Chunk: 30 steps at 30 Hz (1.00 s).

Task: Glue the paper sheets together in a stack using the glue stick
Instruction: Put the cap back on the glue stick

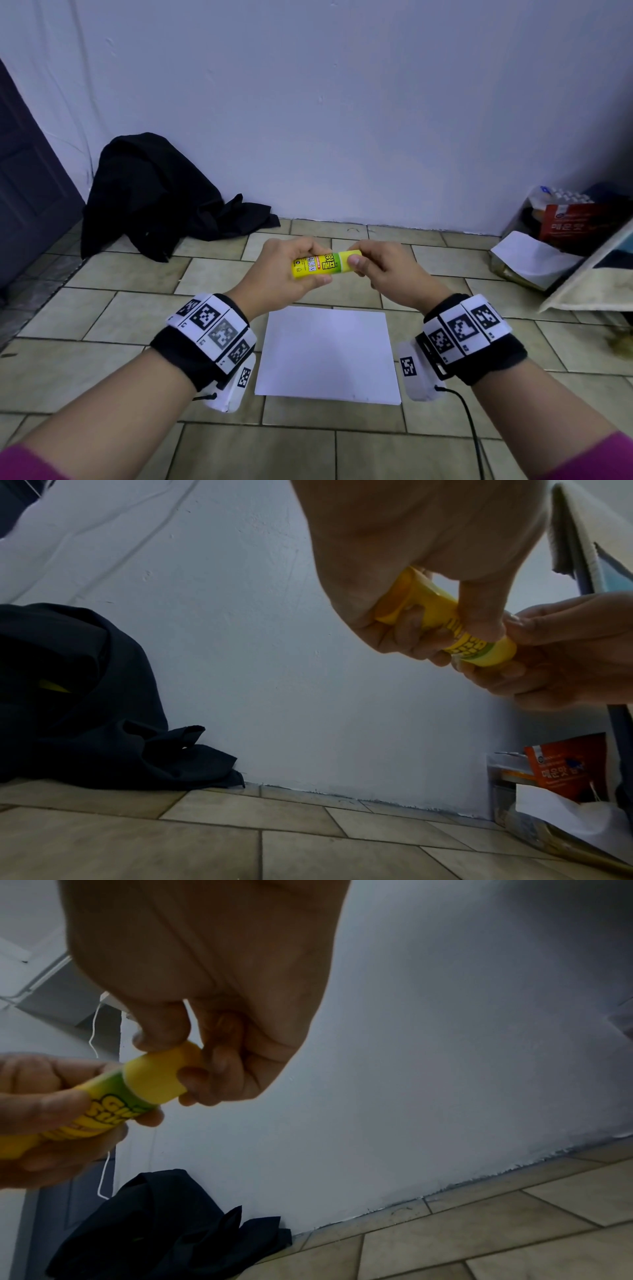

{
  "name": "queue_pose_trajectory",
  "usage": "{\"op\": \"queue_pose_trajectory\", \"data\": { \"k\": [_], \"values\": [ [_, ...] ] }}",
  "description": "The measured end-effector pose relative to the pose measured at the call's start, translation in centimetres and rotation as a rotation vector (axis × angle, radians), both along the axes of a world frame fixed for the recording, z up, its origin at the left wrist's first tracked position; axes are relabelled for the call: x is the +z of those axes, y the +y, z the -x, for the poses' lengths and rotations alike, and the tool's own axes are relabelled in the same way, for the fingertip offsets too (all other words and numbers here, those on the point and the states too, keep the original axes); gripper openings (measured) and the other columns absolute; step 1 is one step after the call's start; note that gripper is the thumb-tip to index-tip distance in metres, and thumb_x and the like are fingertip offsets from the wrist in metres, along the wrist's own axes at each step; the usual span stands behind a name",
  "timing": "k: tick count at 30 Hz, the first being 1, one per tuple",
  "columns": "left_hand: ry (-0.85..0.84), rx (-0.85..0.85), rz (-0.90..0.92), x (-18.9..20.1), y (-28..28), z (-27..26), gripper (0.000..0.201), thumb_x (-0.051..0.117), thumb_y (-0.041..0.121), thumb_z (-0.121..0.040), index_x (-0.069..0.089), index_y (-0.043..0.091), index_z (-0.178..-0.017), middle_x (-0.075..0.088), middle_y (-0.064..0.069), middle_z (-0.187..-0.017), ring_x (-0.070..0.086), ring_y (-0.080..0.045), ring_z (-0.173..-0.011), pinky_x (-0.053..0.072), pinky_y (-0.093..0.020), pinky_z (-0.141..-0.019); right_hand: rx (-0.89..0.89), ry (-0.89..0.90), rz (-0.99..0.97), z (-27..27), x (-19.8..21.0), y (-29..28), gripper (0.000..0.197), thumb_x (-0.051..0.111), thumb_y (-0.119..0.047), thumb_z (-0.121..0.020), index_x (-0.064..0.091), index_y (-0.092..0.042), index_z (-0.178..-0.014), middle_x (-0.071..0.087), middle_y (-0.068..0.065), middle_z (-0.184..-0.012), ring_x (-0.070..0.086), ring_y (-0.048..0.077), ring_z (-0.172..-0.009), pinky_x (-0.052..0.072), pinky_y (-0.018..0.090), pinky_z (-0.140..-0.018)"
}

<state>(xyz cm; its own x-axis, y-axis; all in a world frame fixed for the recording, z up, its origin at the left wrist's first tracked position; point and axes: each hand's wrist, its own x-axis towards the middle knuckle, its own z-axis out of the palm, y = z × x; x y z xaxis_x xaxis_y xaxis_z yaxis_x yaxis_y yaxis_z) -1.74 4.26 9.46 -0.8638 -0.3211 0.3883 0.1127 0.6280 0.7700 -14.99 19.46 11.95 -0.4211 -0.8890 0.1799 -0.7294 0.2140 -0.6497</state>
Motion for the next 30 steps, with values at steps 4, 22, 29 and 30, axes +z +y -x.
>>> {"op": "queue_pose_trajectory", "data": {
  "k": [4, 22, 29, 30],
  "values": [
    [0.040, 0.013, 0.036, -0.2, 0.0, 0.2, 0.028, 0.081, 0.018, -0.072, 0.063, 0.032, -0.088, 0.063, 0.014, -0.075, 0.058, -0.008, -0.067, 0.044, -0.012, -0.063, -0.017, 0.021, 0.001, -0.1, 0.3, 0.0, 0.043, 0.038, -0.040, -0.083, 0.058, -0.002, -0.083, 0.051, 0.009, -0.066, 0.042, 0.007, -0.050, 0.035, 0.031, -0.055],
    [-0.110, -0.104, -0.248, 1.1, 0.0, -0.2, 0.022, 0.081, 0.015, -0.075, 0.066, 0.026, -0.087, 0.066, 0.012, -0.064, 0.052, -0.004, -0.053, 0.044, -0.017, -0.056, -0.080, -0.095, 0.089, -1.7, 0.1, -0.4, 0.042, 0.049, -0.040, -0.097, 0.056, -0.011, -0.067, 0.042, -0.005, -0.053, 0.037, 0.006, -0.048, 0.031, 0.021, -0.051],
    [0.032, -0.032, 0.085, 1.0, 1.2, 0.1, 0.023, 0.074, 0.031, -0.075, 0.068, 0.017, -0.091, 0.062, 0.014, -0.070, 0.056, -0.003, -0.062, 0.041, -0.012, -0.060, -0.265, -0.283, 0.170, -1.6, -0.8, -1.1, 0.047, 0.046, -0.039, -0.092, 0.034, -0.018, -0.052, 0.031, -0.005, -0.046, 0.027, 0.007, -0.042, 0.022, 0.020, -0.043],
    [0.052, -0.037, 0.185, 0.9, 1.2, 0.1, 0.024, 0.071, 0.033, -0.075, 0.067, 0.016, -0.092, 0.059, 0.013, -0.067, 0.052, -0.004, -0.060, 0.039, -0.014, -0.058, -0.321, -0.401, 0.140, -1.8, -1.1, -1.2, 0.046, 0.046, -0.039, -0.092, 0.035, -0.017, -0.054, 0.032, -0.005, -0.044, 0.026, 0.010, -0.041, 0.021, 0.022, -0.041]
  ]
}}
